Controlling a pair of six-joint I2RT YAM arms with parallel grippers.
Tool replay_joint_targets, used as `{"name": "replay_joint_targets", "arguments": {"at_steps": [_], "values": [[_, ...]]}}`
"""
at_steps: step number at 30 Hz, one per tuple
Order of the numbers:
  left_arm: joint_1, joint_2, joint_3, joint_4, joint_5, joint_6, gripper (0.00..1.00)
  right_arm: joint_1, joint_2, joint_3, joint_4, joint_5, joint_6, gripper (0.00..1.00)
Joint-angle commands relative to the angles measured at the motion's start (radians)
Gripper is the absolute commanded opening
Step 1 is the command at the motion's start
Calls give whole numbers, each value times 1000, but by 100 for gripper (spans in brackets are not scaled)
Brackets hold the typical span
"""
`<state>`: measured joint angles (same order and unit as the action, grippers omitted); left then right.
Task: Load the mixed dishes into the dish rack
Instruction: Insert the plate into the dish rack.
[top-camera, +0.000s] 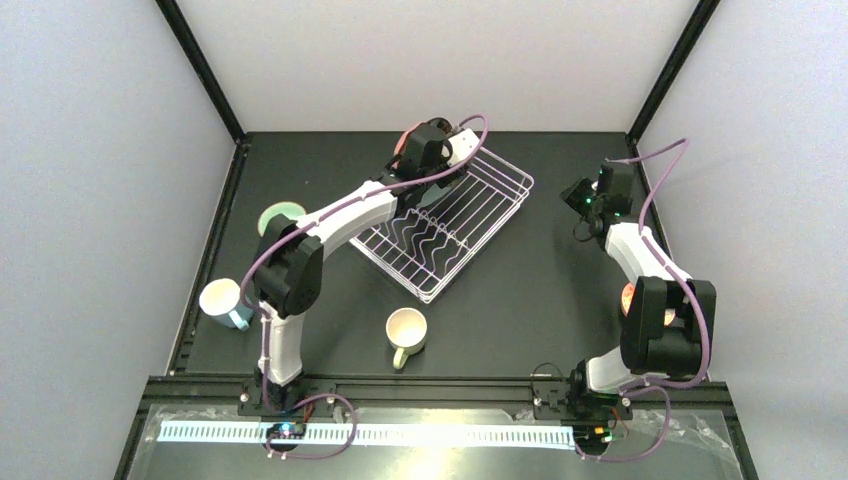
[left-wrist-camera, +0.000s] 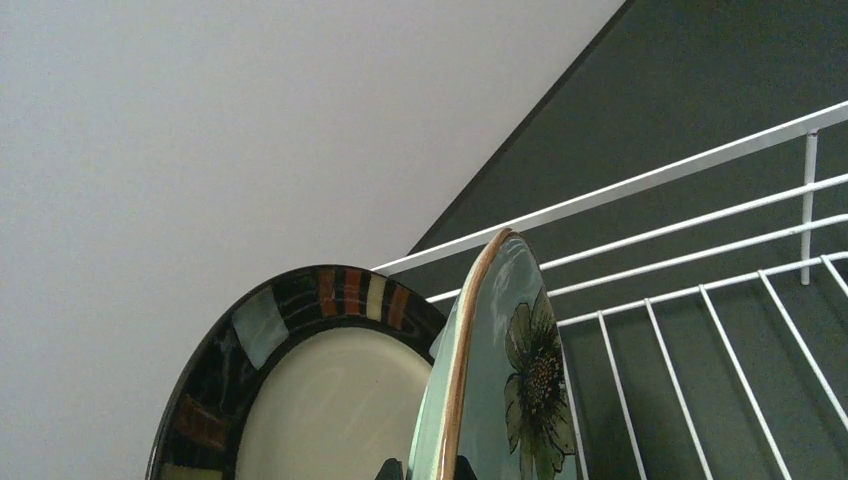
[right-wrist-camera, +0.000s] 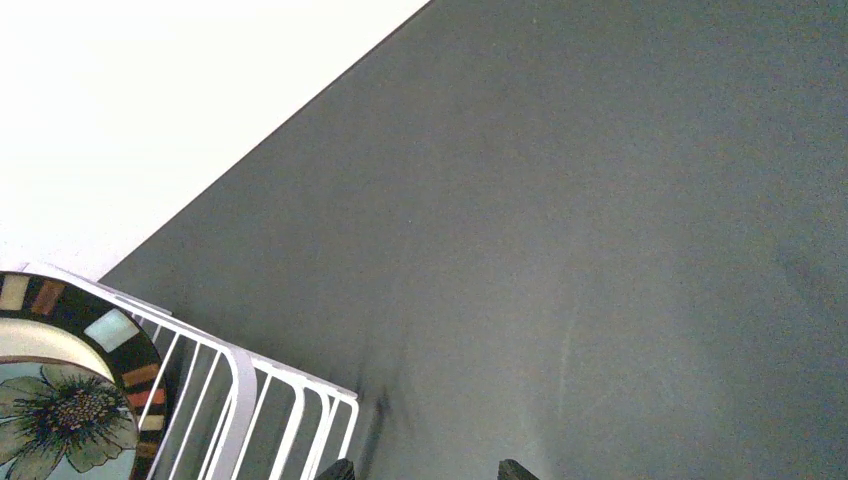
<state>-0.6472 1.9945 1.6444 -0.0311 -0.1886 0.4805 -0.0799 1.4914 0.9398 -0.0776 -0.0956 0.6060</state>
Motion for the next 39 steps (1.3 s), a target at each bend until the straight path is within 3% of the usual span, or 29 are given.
{"name": "replay_joint_targets", "arguments": {"at_steps": [1,39], "values": [[13,-5,14,158,19,30,1,11,12,-13,42,35,-16,82],[45,27,-141,276,23,-49,1,50,19,-15,38,80,-37,81]]}}
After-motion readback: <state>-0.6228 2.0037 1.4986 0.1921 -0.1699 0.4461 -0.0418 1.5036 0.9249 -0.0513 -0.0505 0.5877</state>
